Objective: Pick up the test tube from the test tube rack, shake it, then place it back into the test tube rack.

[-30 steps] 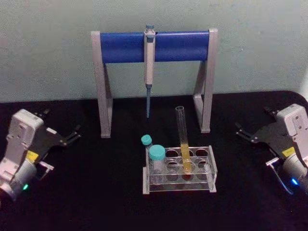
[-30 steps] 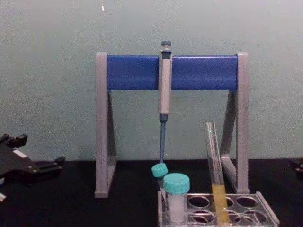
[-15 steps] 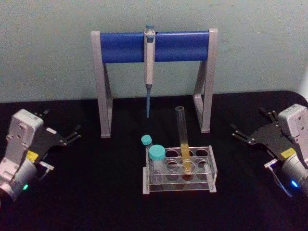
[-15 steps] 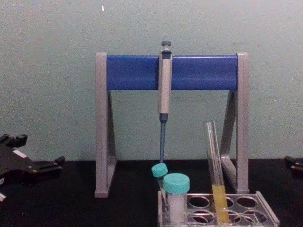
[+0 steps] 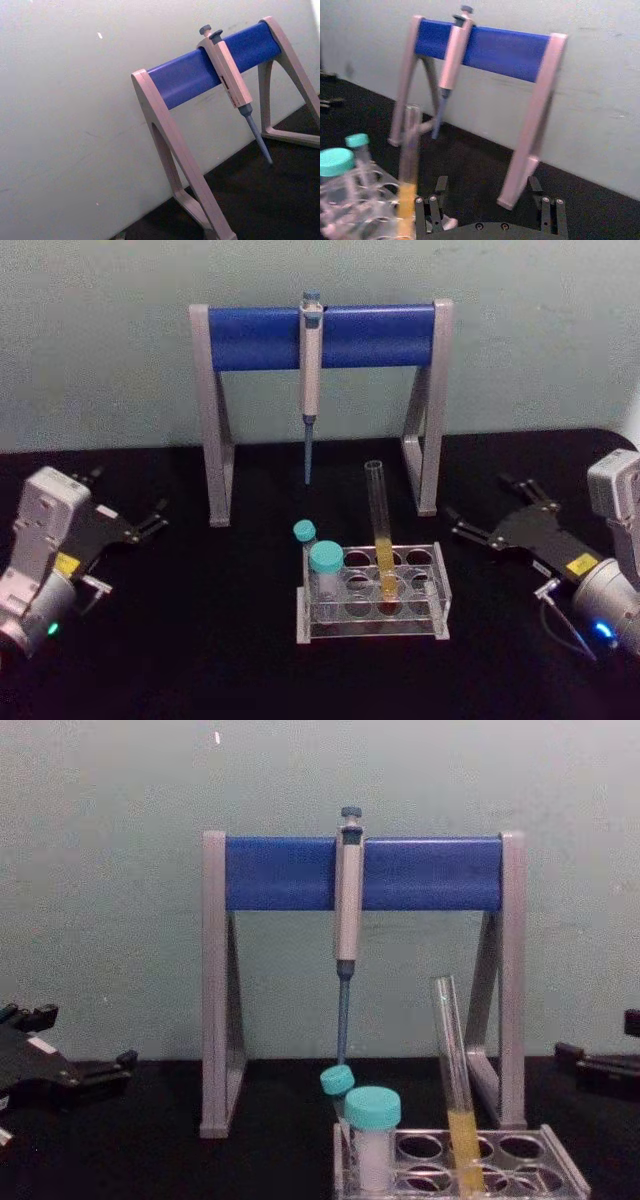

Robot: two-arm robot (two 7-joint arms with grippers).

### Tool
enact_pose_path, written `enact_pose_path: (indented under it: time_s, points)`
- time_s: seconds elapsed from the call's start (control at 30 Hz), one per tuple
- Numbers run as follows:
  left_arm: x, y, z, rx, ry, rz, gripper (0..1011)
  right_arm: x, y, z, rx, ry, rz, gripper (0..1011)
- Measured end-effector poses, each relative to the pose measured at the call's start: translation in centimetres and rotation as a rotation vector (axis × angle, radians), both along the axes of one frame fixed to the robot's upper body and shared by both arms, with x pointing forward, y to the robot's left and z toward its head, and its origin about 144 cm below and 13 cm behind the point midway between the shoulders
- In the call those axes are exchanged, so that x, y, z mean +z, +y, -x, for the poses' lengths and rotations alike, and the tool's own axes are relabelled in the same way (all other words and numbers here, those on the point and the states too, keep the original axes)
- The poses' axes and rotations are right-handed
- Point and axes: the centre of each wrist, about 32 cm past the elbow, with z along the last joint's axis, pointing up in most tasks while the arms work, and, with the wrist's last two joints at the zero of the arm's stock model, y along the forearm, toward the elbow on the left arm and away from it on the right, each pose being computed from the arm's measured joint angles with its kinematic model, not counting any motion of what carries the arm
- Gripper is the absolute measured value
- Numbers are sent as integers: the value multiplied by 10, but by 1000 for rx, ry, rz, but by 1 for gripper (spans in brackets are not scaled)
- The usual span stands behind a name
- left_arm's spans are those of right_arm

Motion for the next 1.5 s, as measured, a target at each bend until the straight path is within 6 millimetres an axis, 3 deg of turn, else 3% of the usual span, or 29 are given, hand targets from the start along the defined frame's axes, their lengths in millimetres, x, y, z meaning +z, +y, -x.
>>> enact_pose_path:
  time_s: [0.33, 0.73, 1.5]
  points:
    - [0, 0, 0, 0, 0, 0, 1009, 10, 5, -3, 140, 45, -23, 1000]
    - [0, 0, 0, 0, 0, 0, 1010, 15, 17, -27, 298, 118, -9, 1000]
    - [0, 0, 0, 0, 0, 0, 1010, 13, 34, -62, 343, 174, -2, 1000]
